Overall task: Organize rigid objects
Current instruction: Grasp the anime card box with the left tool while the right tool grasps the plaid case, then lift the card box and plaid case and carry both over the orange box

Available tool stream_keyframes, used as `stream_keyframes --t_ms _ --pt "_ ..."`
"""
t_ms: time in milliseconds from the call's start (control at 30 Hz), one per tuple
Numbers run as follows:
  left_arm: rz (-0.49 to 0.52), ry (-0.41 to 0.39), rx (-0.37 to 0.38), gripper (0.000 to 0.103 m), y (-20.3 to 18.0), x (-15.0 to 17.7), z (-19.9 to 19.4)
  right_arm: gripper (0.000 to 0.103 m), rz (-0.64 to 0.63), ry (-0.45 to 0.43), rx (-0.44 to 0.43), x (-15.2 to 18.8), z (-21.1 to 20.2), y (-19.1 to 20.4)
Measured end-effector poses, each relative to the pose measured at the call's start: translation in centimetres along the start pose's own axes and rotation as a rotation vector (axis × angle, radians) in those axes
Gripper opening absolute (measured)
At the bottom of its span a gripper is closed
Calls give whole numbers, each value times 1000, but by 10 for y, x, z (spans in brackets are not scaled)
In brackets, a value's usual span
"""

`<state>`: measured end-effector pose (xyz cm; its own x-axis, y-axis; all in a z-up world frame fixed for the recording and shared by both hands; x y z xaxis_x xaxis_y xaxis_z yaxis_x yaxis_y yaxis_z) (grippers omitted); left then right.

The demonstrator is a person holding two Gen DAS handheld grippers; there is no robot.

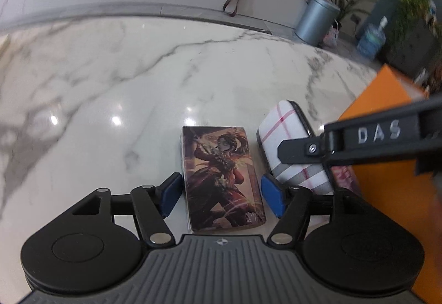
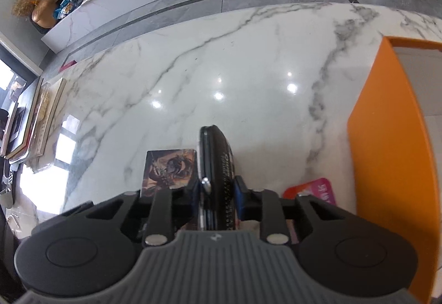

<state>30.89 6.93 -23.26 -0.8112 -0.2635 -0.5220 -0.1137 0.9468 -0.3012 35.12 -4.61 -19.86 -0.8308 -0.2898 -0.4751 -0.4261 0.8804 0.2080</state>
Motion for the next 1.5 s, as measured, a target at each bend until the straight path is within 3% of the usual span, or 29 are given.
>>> stream_keyframes --t_ms 133,233,467,633,767,1000,1167,1333,1500 --pt "52 -32 -41 77 -3 -1 3 20 -11 -4 2 2 -4 -4" --pt "24 -44 -35 71 1 -4 3 19 -31 -2 4 5 -5 -2" --pt "-51 -41 -33 70 13 -7 -2 18 -52 -16 12 9 -22 0" --pt "-195 -30 57 69 19 -4 -29 18 -40 -67 -25 11 -59 3" --pt "-226 -81 137 69 -3 -9 -68 18 -32 -132 -65 11 -98 3" --pt "-107 -96 210 69 -82 -19 -115 18 20 -254 -97 8 -171 -32" --pt "14 -101 245 69 -148 -27 -121 18 79 -321 -43 7 -209 -86" --pt "118 -94 254 69 -205 -37 -107 18 146 -323 -4 7 -212 -141" --pt "190 -82 230 69 -236 -47 -80 18 203 -293 -6 -1 -181 -177"
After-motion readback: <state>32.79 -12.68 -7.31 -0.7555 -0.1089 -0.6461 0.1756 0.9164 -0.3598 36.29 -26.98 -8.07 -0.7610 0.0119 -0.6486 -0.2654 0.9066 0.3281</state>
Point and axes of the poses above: each gripper's, at about its wrist camera, not at the fingertips, and z roughly the way its jaws point, y to its left, x to its underside, the point moved 10 cm from there along z, roughly the way its jaws point, and after that the axes turned 11 degrees about -z, right-handed, at the moved point
